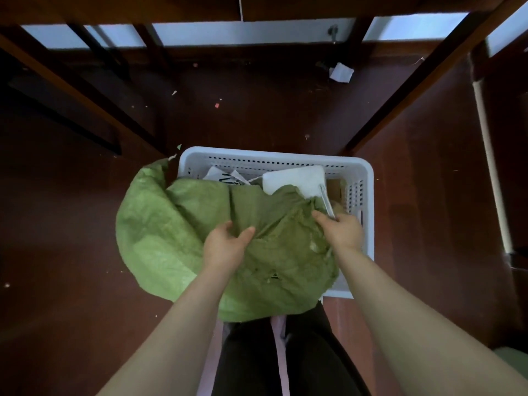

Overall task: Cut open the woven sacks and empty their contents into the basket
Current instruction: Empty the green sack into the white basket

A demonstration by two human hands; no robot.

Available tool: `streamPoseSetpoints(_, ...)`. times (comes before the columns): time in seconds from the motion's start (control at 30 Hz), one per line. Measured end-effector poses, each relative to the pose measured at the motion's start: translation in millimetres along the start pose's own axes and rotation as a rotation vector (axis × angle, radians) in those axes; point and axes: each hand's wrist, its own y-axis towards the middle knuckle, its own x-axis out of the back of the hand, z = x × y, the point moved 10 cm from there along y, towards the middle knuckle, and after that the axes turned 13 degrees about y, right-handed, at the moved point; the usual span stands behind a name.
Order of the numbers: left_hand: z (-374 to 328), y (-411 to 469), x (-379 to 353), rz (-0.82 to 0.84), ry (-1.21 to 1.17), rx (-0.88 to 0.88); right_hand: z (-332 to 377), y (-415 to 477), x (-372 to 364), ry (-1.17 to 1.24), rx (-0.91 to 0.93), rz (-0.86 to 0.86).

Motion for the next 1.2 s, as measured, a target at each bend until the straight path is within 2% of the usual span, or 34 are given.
streamPoseSetpoints(0.07,-1.4,13.6,0.9,-0.005,0.128,-0.029,10.3,16.8,1.9,-0.055,0.054,-0.055)
streamPoseSetpoints(0.17,-1.3,29.6,-4.0,0.031,0.427,-0.053,9.1,41.1,-10.2,-0.139,0.027,-0.094)
streamPoseSetpoints(0.33,3.0,50.1,-39.6,0.259,0.809,-0.127,8.4,75.0,-25.5,-0.193,-0.056,-0.116)
streamPoseSetpoints(0.47,-2.5,68.6,-49.9,0.291,0.950,-0.193,3.7,87.5,-45.4,-0.273,-0.123,0.048)
streamPoseSetpoints(0.6,-20.9,74.6,-54.9,0.261,1.217,-0.324,23.8,82.2,-62.7,-0.190,0.047,0.098)
streamPoseSetpoints(0.63,-23.9,78.3,-53.6,0.238,1.193,-0.329,30.9,73.0,-65.8,-0.126,0.100,0.105)
streamPoseSetpoints(0.67,-26.5,84.5,-49.9,0.206,1.061,-0.308,35.3,62.3,-67.1,-0.063,0.147,0.110)
streamPoseSetpoints(0.73,-34.1,100.9,-30.6,0.057,0.649,-0.226,38.0,40.8,-62.5,0.056,0.200,0.135)
streamPoseSetpoints(0.77,-36.5,108.9,-18.5,-0.038,0.512,-0.182,36.8,33.5,-58.4,0.100,0.198,0.150)
streamPoseSetpoints(0.8,-38.1,116.8,-10.2,-0.099,0.473,-0.149,33.6,29.8,-53.3,0.145,0.190,0.164)
streamPoseSetpoints(0.83,-39.5,124.7,-8.4,-0.104,0.504,-0.136,26.5,31.3,-49.3,0.159,0.173,0.168)
streamPoseSetpoints(0.93,-40.5,146.9,-23.2,0.023,0.709,-0.143,18.5,41.0,-41.3,0.134,0.125,0.124)
streamPoseSetpoints(1.0,-36.2,155.1,-35.1,0.048,0.880,-0.202,14.0,52.6,-42.4,0.031,0.087,0.113)
streamPoseSetpoints(1.07,-32.9,156.1,-36.9,0.014,0.858,-0.211,8.6,60.9,-37.5,0.010,0.019,0.073)
streamPoseSetpoints(1.13,-32.5,146.8,-31.7,0.034,0.591,-0.136,0.0,66.0,-23.2,0.141,-0.069,-0.031)
streamPoseSetpoints(1.2,-33.7,129.7,-16.8,0.055,-0.062,0.060,2.0,65.5,-5.8,0.268,-0.046,-0.160)
